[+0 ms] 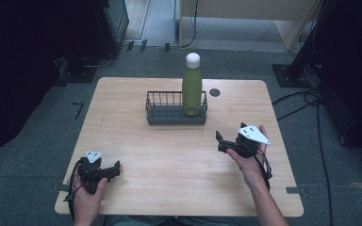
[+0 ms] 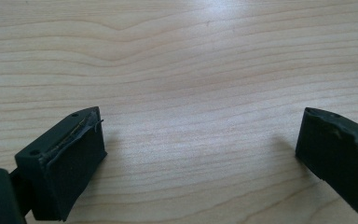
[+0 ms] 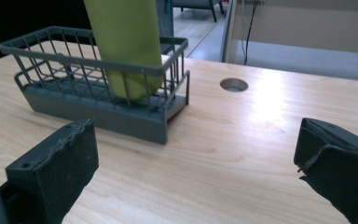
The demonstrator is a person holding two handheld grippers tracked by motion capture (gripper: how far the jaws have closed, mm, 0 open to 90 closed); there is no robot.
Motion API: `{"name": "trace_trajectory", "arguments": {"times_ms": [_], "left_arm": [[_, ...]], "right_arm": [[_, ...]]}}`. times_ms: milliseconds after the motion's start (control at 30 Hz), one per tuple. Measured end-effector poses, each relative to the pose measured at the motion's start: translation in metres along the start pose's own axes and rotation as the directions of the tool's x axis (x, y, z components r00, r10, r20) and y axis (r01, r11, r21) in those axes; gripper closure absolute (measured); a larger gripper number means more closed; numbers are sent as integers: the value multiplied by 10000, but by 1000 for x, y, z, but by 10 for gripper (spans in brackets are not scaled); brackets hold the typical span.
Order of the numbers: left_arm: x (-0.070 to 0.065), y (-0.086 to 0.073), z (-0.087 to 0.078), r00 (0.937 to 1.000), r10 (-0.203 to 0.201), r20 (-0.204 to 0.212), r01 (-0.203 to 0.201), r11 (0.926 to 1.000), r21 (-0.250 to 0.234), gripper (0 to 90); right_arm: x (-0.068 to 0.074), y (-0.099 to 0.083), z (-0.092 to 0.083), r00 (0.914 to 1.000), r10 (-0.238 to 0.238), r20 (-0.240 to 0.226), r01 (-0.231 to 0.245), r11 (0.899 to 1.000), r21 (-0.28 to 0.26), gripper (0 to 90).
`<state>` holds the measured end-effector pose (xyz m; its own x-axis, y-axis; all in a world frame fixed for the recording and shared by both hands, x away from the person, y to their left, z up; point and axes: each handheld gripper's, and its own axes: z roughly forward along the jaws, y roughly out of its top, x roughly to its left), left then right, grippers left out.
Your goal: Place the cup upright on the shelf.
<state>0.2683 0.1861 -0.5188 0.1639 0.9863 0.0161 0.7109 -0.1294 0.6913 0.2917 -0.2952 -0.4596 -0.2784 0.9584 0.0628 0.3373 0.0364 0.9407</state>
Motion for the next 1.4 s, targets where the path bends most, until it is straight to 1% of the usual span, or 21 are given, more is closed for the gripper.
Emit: {"name": "trace_trajectory", "arguments": {"times_ms": [133, 300, 367, 500, 700, 800, 833, 867, 900, 1033, 1100, 1133, 1167, 1200, 1233, 1267, 1300, 1333, 1367, 1400], "left_arm": [[0, 0, 0, 10000, 2, 0, -2, 10000, 2, 16], [0, 0, 0, 10000, 1, 1, -1, 10000, 1, 16], [0, 0, 0, 10000, 4, 1, -4, 10000, 1, 16], [0, 0, 0, 10000, 1, 1, -1, 10000, 1, 16], [0, 0, 0, 10000, 2, 1, -2, 10000, 1, 16], [0, 0, 0, 10000, 4, 0, -4, 10000, 1, 16], [0, 0, 0, 10000, 4, 0, -4, 10000, 1, 16], [0, 0, 0, 10000, 1, 0, -1, 10000, 2, 16], [0, 0, 0, 10000, 1, 1, -1, 10000, 1, 16], [0, 0, 0, 10000, 2, 0, -2, 10000, 2, 16], [0, 0, 0, 10000, 0, 0, 0, 10000, 0, 16], [0, 0, 0, 10000, 2, 1, -2, 10000, 1, 16], [0, 0, 0, 10000, 2, 1, -2, 10000, 1, 16], [0, 0, 0, 10000, 3, 0, -3, 10000, 0, 16], [0, 0, 0, 10000, 3, 0, -3, 10000, 0, 16], [0, 0, 0, 10000, 2, 0, -2, 10000, 2, 16], [0, 0, 0, 10000, 2, 0, -2, 10000, 2, 16], [0, 0, 0, 10000, 3, 0, -3, 10000, 1, 16], [0, 0, 0, 10000, 1, 0, -1, 10000, 1, 16], [0, 0, 0, 10000, 0, 1, 0, 10000, -3, 16]], "right_arm": [[-6, -7, -5, 9999, 105, 118, -106, 9999, 121, 0], [-13, -19, -10, 9996, 91, 271, -99, 9994, 318, 0], [-16, -23, -13, 9993, 152, 339, -166, 9990, 410, 0], [-23, -33, -18, 9986, 290, 451, -322, 9968, 725, 0], [-33, -46, -25, 9947, 494, 903, -619, 9881, 1409, 1], [-39, -53, -30, 9912, 610, 1178, -818, 9801, 1809, 6], [-39, -53, -30, 9912, 610, 1178, -818, 9801, 1809, 6], [-43, -57, -33, 9870, 683, 1455, -987, 9720, 2134, 18], [-45, -60, -35, 9841, 692, 1638, -1066, 9668, 2322, 22], [-51, -70, -39, 9783, 561, 1996, -1147, 9484, 2955, 25], [-53, -74, -42, 9787, 552, 1978, -1149, 9454, 3049, 25], [-54, -77, -44, 9793, 515, 1956, -1128, 9418, 3166, 25], [-54, -77, -44, 9793, 515, 1956, -1128, 9418, 3166, 25], [-54, -82, -47, 9797, 370, 1970, -1031, 9359, 3369, 24], [-54, -82, -47, 9797, 370, 1970, -1031, 9359, 3369, 24], [-55, -85, -50, 9791, 281, 2015, -1019, 9249, 3662, 20], [-55, -85, -50, 9791, 281, 2015, -1019, 9249, 3662, 20], [-55, -87, -55, 9758, 184, 2178, -1002, 9231, 3713, 21], [-56, -88, -57, 9749, 173, 2220, -1031, 9186, 3814, 20], [-57, -89, -59, 9735, 269, 2272, -1151, 9157, 3850, 18]]}}
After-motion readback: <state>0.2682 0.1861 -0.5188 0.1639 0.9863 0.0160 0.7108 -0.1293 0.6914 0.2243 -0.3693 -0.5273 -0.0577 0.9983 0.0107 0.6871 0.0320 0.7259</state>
